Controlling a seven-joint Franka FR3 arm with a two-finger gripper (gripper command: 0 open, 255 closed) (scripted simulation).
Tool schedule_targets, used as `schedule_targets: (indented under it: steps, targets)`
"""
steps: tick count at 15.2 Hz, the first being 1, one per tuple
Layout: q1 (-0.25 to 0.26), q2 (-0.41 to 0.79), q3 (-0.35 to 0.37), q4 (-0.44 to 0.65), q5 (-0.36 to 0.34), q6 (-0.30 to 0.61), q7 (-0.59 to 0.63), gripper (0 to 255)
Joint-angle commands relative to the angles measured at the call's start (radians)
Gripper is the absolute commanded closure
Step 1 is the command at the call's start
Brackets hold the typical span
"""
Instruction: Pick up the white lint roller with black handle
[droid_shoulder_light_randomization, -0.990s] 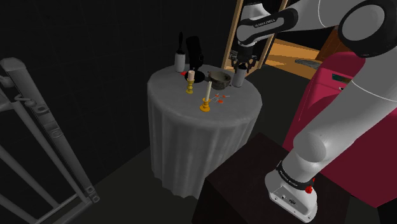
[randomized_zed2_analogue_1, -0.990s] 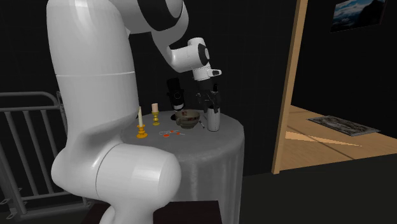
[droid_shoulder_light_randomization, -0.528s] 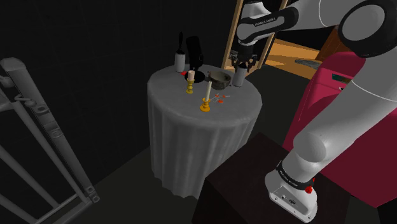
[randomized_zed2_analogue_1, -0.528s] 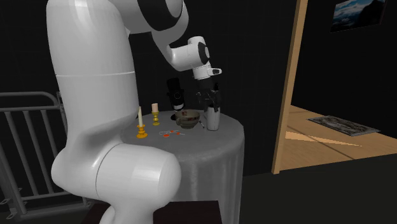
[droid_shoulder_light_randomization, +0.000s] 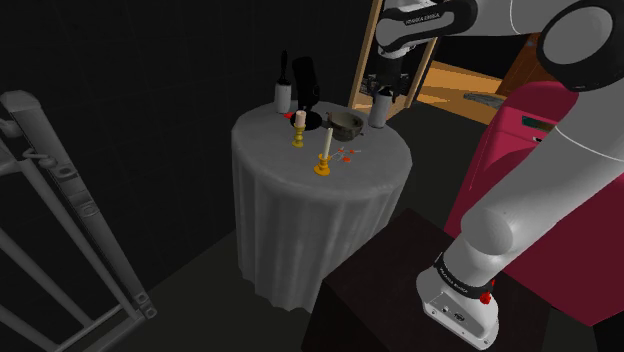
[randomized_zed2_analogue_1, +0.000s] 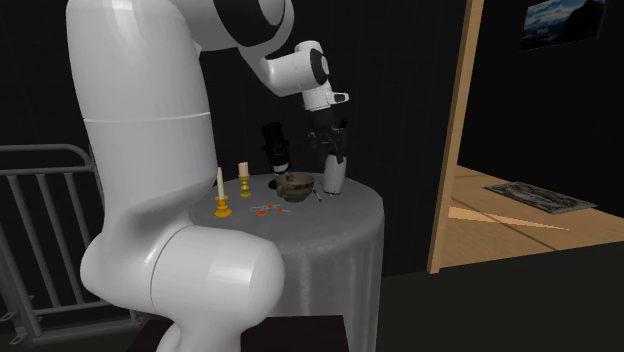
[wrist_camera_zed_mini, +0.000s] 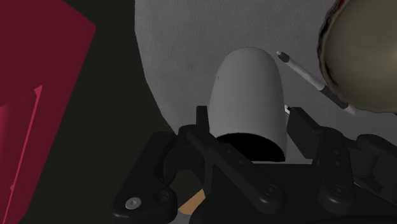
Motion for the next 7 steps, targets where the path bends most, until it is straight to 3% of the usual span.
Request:
schedule_targets:
  steps: [1, 7]
  targets:
    - [0.000, -0.002, 0.000, 0.024, 0.002, -0.025, -0.006, 255]
    - [0.001, -0.005, 0.001, 0.076, 0.006, -0.079, -0.018, 255]
